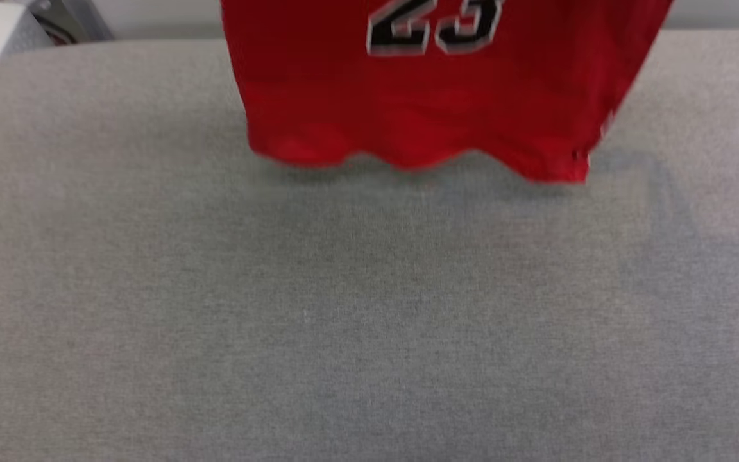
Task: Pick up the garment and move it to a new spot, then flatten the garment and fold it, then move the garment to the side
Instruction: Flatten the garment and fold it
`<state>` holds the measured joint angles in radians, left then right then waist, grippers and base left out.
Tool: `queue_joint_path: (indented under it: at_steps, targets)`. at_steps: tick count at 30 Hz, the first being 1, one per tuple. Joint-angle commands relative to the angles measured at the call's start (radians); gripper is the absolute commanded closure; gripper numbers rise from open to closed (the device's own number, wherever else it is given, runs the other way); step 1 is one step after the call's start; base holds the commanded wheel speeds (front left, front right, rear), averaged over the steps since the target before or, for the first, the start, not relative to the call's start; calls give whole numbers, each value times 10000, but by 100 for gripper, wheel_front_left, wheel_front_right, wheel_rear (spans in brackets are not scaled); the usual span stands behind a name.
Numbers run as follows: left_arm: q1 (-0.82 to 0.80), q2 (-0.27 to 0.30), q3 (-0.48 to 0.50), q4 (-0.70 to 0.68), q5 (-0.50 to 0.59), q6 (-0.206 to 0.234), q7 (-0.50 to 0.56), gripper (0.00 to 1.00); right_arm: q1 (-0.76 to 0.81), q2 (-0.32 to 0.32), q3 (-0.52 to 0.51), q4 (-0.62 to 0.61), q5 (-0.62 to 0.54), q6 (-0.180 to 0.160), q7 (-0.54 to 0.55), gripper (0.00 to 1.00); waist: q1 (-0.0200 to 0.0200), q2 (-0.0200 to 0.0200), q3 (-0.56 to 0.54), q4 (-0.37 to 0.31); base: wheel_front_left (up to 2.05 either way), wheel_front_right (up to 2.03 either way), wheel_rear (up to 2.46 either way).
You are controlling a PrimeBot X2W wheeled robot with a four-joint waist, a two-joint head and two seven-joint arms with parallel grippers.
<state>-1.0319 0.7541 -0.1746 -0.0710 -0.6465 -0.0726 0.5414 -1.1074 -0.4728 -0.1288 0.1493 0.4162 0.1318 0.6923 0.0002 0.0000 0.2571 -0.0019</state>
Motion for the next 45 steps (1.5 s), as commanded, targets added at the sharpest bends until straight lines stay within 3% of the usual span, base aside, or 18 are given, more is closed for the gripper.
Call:
queue_joint_path:
  at_steps: [1,7,12,20,26,33,40,45]
  targets:
    - [-716,-25,-57,421,241,-83,-198,100,-570,24,31,353,-257,-11,-350,100,-2,0,1489,-176,0,0,0]
    - [-3248,-322,-798,2502,1051,-400,-1027,100,-2488,395,275,2042,-1332,-11,-1832,100,-2,0,2602,-266,0,0,0]
    - [-5195,-687,-1375,4091,1565,-518,-2021,100,-4087,764,-126,3444,-2278,-11,-3240,100,-2,0,3277,-308,0,0,0]
    - [-6545,-1377,-1792,6086,1859,-557,-3975,100,-5578,1372,-967,5261,-3634,-11,-5431,100,-2,0,3777,-193,0,0,0]
    - [-5754,-1746,-2205,7074,1498,-574,-4928,100,-5071,1757,-943,6121,-3708,-11,-6131,100,-2,0,3720,-28,0,0,0]
    - [-3379,-2019,-2798,7426,774,-578,-5641,100,-3249,1555,-417,6694,-3105,-11,-6358,100,-2,0,2989,97,0,0,0]
    - [-268,-1975,-3187,7361,163,-573,-5783,100,-721,1006,305,7027,-2033,-11,-5927,100,-2,0,1661,109,0,0,0]
    - [1701,-1737,-3343,6991,-266,-407,-5237,100,1098,597,843,6840,-1165,-11,-5039,100,-2,0,793,101,0,0,0]
